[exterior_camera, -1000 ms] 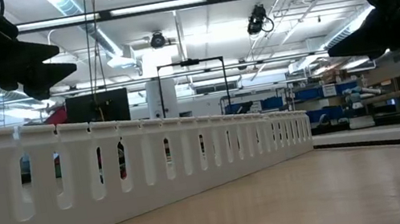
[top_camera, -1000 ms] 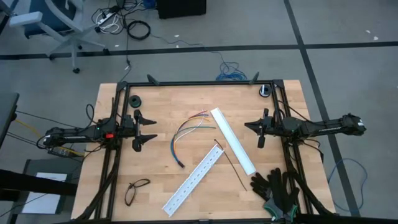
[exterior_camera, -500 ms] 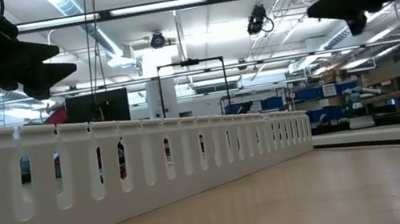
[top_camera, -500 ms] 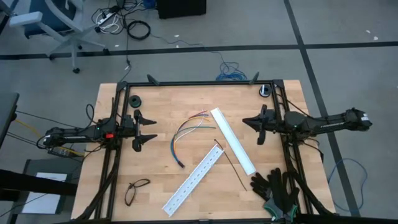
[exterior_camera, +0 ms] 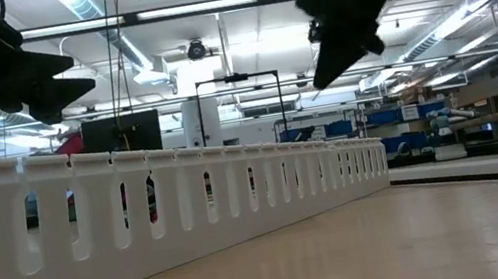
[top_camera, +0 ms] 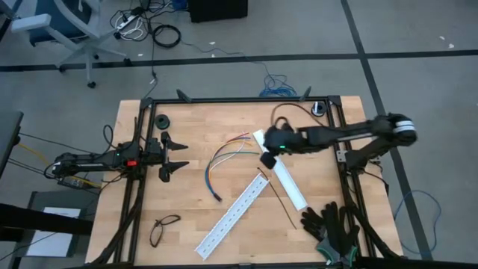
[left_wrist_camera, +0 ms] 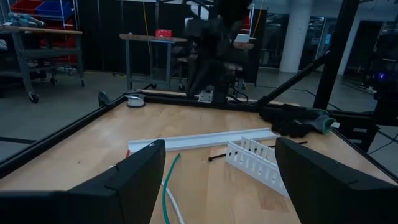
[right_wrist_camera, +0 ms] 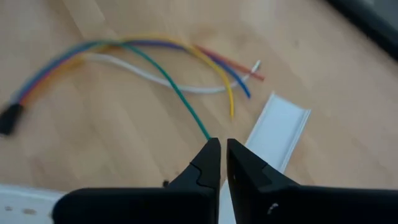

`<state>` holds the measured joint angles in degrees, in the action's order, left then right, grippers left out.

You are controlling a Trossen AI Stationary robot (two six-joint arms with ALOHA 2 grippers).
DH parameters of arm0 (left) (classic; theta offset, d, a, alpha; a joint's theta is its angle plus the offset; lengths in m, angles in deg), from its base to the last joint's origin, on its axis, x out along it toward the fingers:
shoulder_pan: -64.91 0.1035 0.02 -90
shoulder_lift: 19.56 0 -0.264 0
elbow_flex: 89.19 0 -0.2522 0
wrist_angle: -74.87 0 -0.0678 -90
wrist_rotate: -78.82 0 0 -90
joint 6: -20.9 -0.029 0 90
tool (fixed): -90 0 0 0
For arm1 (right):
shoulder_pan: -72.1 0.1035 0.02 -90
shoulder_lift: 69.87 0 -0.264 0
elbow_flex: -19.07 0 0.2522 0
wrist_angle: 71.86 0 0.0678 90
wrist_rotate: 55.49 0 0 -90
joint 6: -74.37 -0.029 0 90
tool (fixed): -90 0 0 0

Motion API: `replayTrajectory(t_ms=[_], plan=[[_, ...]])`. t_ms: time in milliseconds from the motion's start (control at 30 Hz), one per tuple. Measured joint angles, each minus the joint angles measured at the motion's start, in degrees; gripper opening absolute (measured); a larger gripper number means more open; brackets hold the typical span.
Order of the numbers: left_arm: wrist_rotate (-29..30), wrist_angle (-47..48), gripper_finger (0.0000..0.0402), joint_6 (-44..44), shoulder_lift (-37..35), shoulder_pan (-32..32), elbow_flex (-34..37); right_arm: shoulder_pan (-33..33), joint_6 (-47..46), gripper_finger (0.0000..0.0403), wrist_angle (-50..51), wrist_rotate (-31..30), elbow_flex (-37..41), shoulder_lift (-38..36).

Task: Ziptie cables
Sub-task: Wrap the black zip tie around the object

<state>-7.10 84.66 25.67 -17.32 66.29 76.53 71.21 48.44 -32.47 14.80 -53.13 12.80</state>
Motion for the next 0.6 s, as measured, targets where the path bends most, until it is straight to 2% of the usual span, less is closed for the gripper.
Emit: replayTrajectory(t_ms=[267, 500, 600], plan=[[0.0, -0.01, 0.028, -0.01, 0.0, -0.01, -0.02, -3.36, -7.73, 0.0075, 7.48, 9.0, -13.16, 12.33], [0.0, -0.02, 0.028, 0.0, 0.02, -0.02, -0.02, -5.52, -13.03, 0.0099, 8.25, 21.42, -15.87, 19.65], [0.0, -0.04, 0.028, -0.02, 0.0, -0.02, -0.02, -5.49, -13.56, 0.0097, 9.37, 22.86, -16.25, 21.61]])
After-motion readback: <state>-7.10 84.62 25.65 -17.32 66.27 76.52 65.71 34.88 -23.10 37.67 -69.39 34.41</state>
